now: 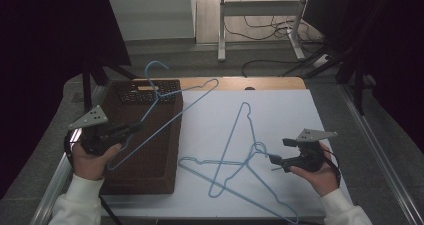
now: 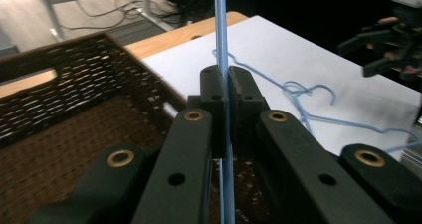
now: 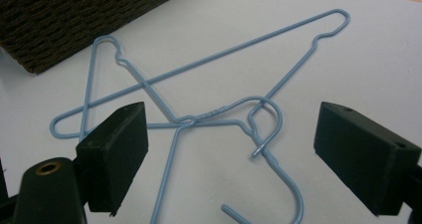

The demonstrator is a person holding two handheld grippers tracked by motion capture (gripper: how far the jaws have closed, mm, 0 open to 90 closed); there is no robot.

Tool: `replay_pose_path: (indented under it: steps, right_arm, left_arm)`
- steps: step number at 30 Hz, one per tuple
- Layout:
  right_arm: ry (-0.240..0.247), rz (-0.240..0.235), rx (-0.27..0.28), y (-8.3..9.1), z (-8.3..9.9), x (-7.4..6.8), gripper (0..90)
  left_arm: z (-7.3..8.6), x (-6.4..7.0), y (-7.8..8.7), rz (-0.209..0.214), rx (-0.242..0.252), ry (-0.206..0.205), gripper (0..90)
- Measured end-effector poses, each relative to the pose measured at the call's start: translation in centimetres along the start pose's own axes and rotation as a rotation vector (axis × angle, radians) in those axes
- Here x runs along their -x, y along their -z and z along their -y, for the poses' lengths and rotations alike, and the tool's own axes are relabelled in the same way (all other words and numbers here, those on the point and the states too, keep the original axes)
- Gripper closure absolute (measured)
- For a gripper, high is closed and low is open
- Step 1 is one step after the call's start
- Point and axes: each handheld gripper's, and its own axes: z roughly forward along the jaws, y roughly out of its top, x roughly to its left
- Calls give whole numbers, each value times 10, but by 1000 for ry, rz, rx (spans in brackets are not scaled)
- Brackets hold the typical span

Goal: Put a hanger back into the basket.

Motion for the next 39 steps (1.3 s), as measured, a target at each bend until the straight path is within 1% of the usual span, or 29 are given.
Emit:
replay_pose_path:
  steps: [1, 5, 7, 11, 13, 14, 15, 16, 18, 19, 20, 22, 24, 26, 28, 29, 31, 35, 39]
  right_arm:
    - [-1, 0, -1, 0, 0, 0, 140]
    - [-3, 2, -8, -1, 1, 0, 138]
    - [-2, 3, -10, -1, 1, 0, 138]
    - [6, 8, -23, -3, 1, -1, 137]
    - [4, 12, -25, -4, 2, -1, 137]
    - [4, 12, -25, -4, 2, -1, 137]
    - [3, 11, -28, -4, 2, -1, 137]
    - [4, 12, -28, -4, 2, -1, 137]
    - [4, 12, -30, -4, 2, -1, 137]
    - [3, 13, -31, -4, 2, -1, 137]
    - [4, 11, -31, -4, 2, -1, 137]
    - [7, 13, -32, -5, 2, -1, 137]
    - [7, 16, -37, -5, 3, -1, 137]
    - [8, 16, -39, -6, 3, -1, 137]
    - [10, 17, -40, -6, 3, -1, 137]
    - [8, 16, -40, -6, 3, -1, 137]
    - [11, 17, -41, -6, 3, -1, 137]
    - [9, 17, -41, -6, 3, -1, 137]
    - [9, 16, -42, -6, 3, -1, 137]
  left_arm:
    - [0, 0, 0, 0, 0, 0, 870]
    - [7, -12, 9, -32, 7, 28, 870]
    - [8, -15, 10, -38, 7, 34, 870]
    - [15, -25, 17, -78, 4, 54, 870]
    - [19, -33, 23, -92, 9, 69, 870]
    - [19, -33, 23, -92, 9, 69, 870]
    - [21, -37, 26, -100, 14, 79, 870]
    - [21, -37, 26, -100, 14, 79, 870]
    - [25, -44, 30, -119, 16, 97, 870]
    - [25, -44, 30, -119, 16, 97, 870]
    - [28, -48, 30, -129, 13, 107, 870]
    - [31, -51, 30, -144, 3, 113, 870]
    - [33, -53, 29, -148, -3, 115, 870]
    - [37, -56, 26, -159, -18, 124, 870]
    - [38, -57, 25, -162, -22, 126, 870]
    - [40, -59, 23, -174, -34, 126, 870]
    - [41, -60, 22, -180, -43, 127, 870]
    - [46, -64, 17, -181, -62, 140, 870]
    - [49, -66, 13, -169, -73, 149, 870]
